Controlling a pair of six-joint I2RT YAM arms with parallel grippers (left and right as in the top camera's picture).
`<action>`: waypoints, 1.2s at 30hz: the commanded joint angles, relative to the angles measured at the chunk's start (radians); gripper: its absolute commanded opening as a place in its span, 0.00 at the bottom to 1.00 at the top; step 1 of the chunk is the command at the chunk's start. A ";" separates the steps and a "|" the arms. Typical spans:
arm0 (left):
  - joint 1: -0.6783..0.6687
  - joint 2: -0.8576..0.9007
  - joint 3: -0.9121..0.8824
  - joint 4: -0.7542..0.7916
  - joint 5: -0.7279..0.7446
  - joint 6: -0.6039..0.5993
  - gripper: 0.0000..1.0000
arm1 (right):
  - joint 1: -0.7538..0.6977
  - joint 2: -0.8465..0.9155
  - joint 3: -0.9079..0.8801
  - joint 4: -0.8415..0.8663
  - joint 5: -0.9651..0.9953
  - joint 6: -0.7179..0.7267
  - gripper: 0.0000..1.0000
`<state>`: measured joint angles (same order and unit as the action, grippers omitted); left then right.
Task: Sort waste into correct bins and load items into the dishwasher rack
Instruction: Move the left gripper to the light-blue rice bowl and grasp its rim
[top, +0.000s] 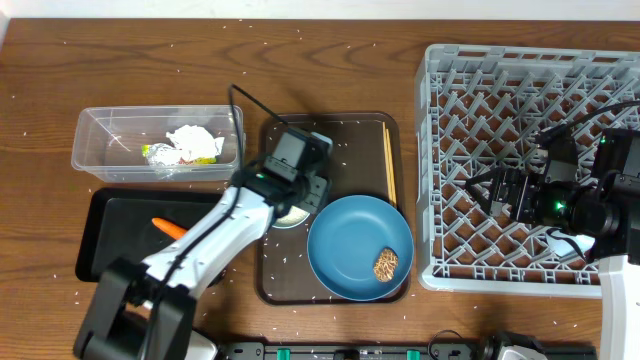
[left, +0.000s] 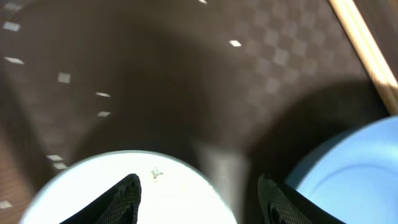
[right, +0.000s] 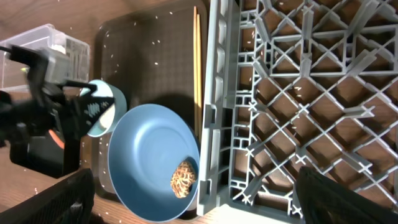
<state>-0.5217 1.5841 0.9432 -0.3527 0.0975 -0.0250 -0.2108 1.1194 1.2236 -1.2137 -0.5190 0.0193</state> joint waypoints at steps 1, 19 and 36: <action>-0.034 0.051 0.016 0.011 -0.013 0.013 0.61 | 0.016 0.005 0.006 0.004 -0.001 0.022 0.96; -0.054 0.132 0.017 0.014 -0.222 -0.105 0.10 | 0.016 0.005 0.006 0.003 -0.001 0.021 0.96; -0.126 -0.065 0.017 -0.055 -0.220 -0.138 0.06 | 0.016 0.005 0.006 0.009 -0.001 0.021 0.97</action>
<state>-0.6426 1.5810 0.9440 -0.3973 -0.1081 -0.1326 -0.2108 1.1194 1.2236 -1.2072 -0.5190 0.0334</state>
